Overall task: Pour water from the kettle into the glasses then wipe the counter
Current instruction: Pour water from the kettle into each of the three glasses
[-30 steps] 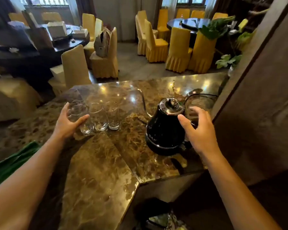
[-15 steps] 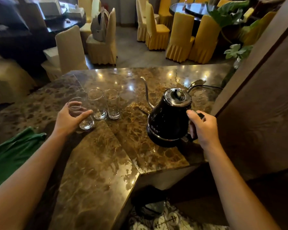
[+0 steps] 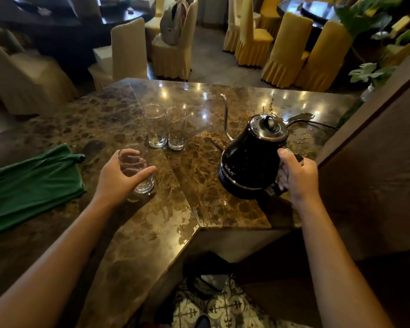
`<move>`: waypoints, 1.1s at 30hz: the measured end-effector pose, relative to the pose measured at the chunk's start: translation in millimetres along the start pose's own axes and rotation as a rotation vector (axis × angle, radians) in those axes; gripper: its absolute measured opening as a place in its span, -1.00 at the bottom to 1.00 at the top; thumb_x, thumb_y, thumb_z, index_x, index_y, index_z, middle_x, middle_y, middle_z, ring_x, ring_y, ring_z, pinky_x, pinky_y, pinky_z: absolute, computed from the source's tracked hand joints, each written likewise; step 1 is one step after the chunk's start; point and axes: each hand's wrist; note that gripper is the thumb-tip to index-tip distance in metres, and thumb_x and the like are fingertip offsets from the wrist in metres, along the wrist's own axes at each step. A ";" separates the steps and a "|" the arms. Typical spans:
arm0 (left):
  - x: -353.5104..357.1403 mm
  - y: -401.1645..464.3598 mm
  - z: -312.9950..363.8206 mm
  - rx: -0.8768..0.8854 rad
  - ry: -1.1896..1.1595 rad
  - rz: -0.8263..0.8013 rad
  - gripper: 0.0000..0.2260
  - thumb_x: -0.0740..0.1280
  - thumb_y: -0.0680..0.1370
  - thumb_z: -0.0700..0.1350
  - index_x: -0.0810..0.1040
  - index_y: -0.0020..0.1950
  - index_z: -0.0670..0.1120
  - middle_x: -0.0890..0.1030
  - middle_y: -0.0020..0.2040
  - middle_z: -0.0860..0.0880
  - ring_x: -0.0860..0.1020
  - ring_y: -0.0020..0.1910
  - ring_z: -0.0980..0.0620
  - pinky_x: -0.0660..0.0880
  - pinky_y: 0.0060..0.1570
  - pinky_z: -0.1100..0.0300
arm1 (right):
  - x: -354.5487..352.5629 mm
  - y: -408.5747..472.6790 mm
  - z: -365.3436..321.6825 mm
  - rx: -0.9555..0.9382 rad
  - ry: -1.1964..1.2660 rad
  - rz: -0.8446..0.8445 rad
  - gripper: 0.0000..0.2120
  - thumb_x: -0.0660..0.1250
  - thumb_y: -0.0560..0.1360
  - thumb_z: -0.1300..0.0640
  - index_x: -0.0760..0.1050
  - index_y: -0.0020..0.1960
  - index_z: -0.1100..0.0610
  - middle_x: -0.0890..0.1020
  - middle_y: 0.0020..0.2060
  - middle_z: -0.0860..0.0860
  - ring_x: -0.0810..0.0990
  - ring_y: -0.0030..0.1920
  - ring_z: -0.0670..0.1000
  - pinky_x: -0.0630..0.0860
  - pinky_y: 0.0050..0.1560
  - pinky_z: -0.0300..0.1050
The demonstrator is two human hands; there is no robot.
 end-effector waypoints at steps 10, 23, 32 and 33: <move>25.0 -18.1 -2.9 0.006 -0.076 0.170 -0.59 0.55 0.46 0.02 0.40 0.18 0.17 0.62 0.06 0.03 0.62 0.06 0.16 0.51 0.11 0.32 | 9.8 -7.0 1.0 -0.076 0.021 0.089 -0.45 0.44 0.57 0.08 0.27 -0.38 0.37 0.33 -0.47 0.17 0.24 -0.50 0.09 0.19 -0.49 0.02; 13.3 -10.4 -7.5 -0.046 -0.073 0.007 -0.47 0.53 0.47 -0.02 0.40 0.34 -0.07 0.51 0.08 0.18 0.50 0.06 0.31 0.40 0.01 0.37 | 17.9 -34.7 -92.7 -0.318 -0.131 -0.158 -0.54 0.47 0.57 0.09 0.36 -0.43 0.09 0.38 -0.55 -0.03 0.31 -0.53 -0.03 0.24 -0.49 -0.15; 3.0 -7.3 -5.3 -0.079 -0.113 -0.078 -0.45 0.54 0.44 0.02 0.41 0.34 -0.06 0.59 0.16 0.00 0.61 0.08 0.22 0.50 0.03 0.37 | 43.0 -39.0 -93.7 -0.395 -0.371 -0.349 -0.50 0.52 0.48 0.01 0.41 -0.43 0.28 0.43 -0.54 0.12 0.41 -0.49 -0.01 0.28 -0.46 -0.12; 2.8 -6.6 -6.3 -0.082 -0.115 -0.082 -0.46 0.54 0.44 0.00 0.40 0.33 -0.06 0.60 0.16 -0.02 0.61 0.08 0.22 0.51 0.02 0.38 | 43.9 -39.4 -93.0 -0.410 -0.378 -0.359 -0.51 0.51 0.47 -0.01 0.44 -0.41 0.30 0.47 -0.51 0.20 0.43 -0.48 0.05 0.30 -0.46 -0.08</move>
Point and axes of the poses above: each hand's wrist, its own y-axis towards the middle knuckle, its own x-axis out of the palm, z = x × y
